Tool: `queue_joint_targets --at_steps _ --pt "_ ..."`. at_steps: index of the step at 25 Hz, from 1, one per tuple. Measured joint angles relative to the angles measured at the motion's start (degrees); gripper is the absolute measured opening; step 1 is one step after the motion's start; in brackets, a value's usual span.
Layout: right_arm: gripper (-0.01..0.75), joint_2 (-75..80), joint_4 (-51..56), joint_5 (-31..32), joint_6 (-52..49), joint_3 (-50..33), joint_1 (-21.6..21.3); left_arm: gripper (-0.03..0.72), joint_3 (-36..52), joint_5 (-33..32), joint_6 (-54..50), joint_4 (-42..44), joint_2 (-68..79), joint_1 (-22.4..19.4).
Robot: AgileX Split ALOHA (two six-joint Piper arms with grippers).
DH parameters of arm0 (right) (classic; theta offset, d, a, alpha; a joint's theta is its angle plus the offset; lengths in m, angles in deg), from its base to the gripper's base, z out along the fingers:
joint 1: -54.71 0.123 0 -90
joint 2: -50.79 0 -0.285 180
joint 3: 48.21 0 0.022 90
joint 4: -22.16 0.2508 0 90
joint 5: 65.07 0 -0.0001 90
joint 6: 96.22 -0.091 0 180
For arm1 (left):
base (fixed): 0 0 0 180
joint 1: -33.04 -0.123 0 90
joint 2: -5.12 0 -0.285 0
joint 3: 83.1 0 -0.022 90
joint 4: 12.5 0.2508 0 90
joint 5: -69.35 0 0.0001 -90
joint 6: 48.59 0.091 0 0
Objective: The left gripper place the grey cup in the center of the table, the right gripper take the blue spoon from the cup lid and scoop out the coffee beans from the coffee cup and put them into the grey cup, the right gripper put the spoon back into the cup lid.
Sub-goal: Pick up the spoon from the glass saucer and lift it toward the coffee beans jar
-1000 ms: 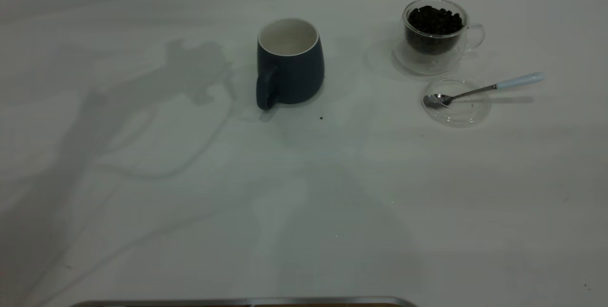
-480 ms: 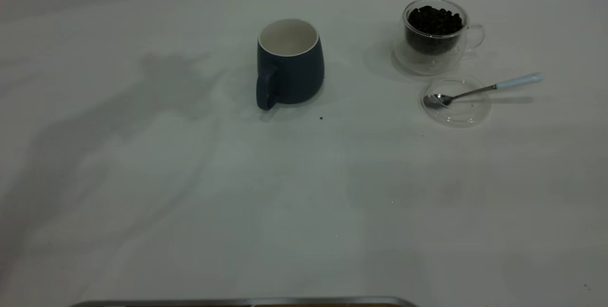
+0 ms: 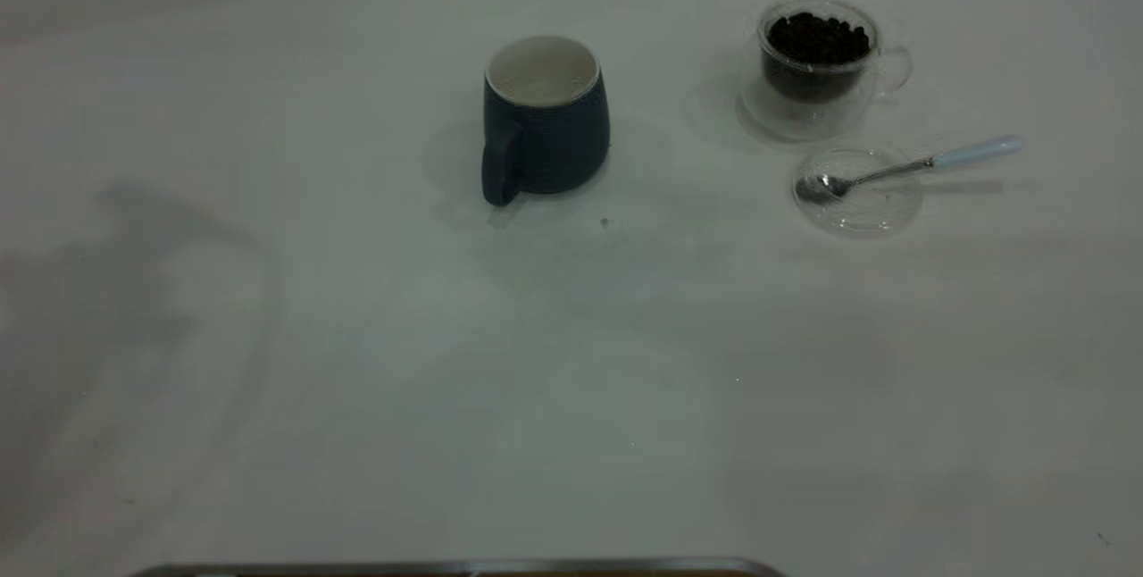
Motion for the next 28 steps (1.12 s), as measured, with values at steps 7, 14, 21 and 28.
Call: queue_joint_targets --at_steps 7,14,21,28 --pt "0.565 0.0 0.0 0.0 0.0 0.0 0.0 0.475 8.91 0.0 -0.97 -3.57 -5.69 0.0" --pt "0.565 0.0 0.0 0.0 0.0 0.0 0.0 0.475 21.66 0.0 -3.94 -5.31 -15.43 0.0" --pt "0.565 0.0 0.0 0.0 0.0 0.0 0.0 0.475 34.64 0.0 -6.79 -9.73 -28.08 0.0" --pt "0.565 0.0 0.0 0.0 0.0 0.0 0.0 0.475 49.37 0.86 -7.12 -15.56 -41.83 0.0"
